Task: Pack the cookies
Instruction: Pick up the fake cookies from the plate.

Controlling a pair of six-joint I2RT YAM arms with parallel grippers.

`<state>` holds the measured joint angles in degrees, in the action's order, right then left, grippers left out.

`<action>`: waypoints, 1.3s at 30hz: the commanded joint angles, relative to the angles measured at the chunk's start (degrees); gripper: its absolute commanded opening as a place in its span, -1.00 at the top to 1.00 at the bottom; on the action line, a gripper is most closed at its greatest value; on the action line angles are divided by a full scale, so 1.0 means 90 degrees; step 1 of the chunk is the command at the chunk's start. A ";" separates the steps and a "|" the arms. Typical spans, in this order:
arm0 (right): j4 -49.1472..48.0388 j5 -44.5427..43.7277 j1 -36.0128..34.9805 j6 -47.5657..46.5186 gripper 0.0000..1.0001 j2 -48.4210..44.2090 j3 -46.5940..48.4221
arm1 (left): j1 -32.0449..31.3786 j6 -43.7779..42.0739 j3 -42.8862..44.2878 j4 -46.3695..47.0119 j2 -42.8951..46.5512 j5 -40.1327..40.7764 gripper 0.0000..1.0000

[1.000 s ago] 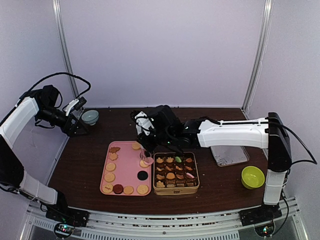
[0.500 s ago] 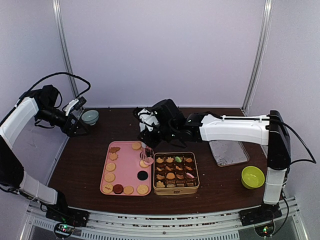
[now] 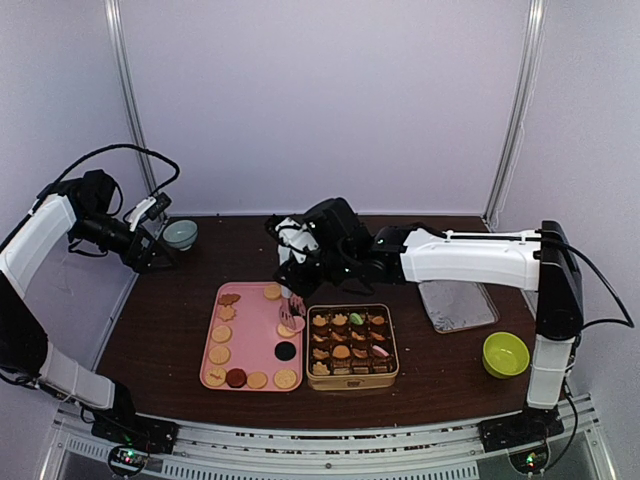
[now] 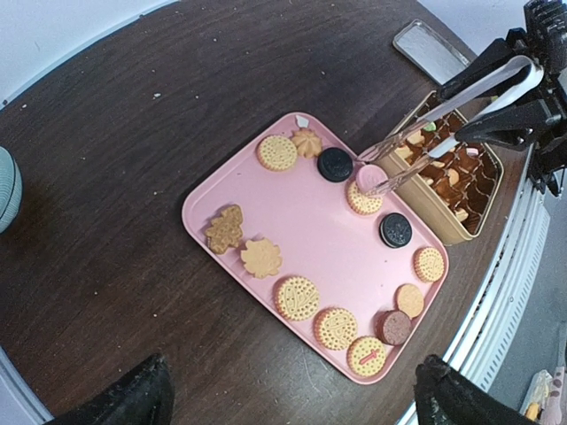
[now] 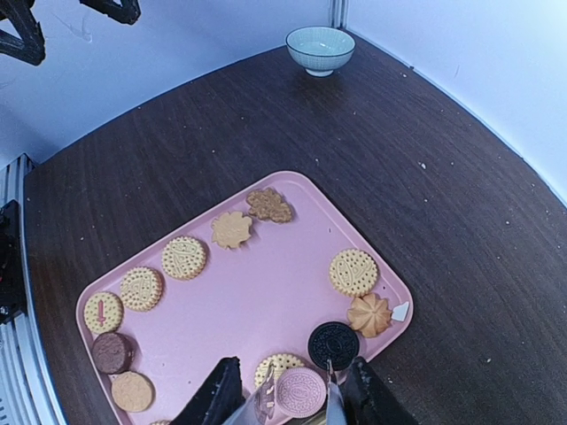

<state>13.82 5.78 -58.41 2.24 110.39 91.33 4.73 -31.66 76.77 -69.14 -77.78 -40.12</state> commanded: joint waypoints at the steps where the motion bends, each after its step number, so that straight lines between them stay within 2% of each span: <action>1: -0.0277 0.0104 0.0011 0.0168 0.22 -0.0458 -0.0088 | 0.0070 -0.0144 0.0031 -0.0043 0.0075 -0.0186 -0.94; 11: -0.0219 -0.0227 -0.0030 0.0006 0.20 -0.0241 -0.0118 | 0.0130 -0.0183 -0.0015 -0.0042 0.0087 -0.0229 -0.94; 16: -0.0177 -0.0396 -0.0072 -0.0097 0.12 -0.0022 -0.0031 | 0.0147 -0.0227 -0.0034 -0.0078 0.0125 -0.0203 -0.94; 33: -0.0071 -0.0241 -0.0045 -0.0049 0.09 0.0297 0.0028 | 0.0203 -0.0278 -0.0053 -0.0129 0.0126 -0.0244 -0.94; 39: -0.0145 -0.0145 0.0008 0.0061 0.25 0.0273 -0.0117 | 0.0206 -0.0291 -0.0073 -0.0129 0.0129 -0.0230 -0.94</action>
<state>11.55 4.36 -58.59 2.20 112.01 90.80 6.02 -33.15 76.73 -70.41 -77.67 -40.99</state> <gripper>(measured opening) 0.407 0.972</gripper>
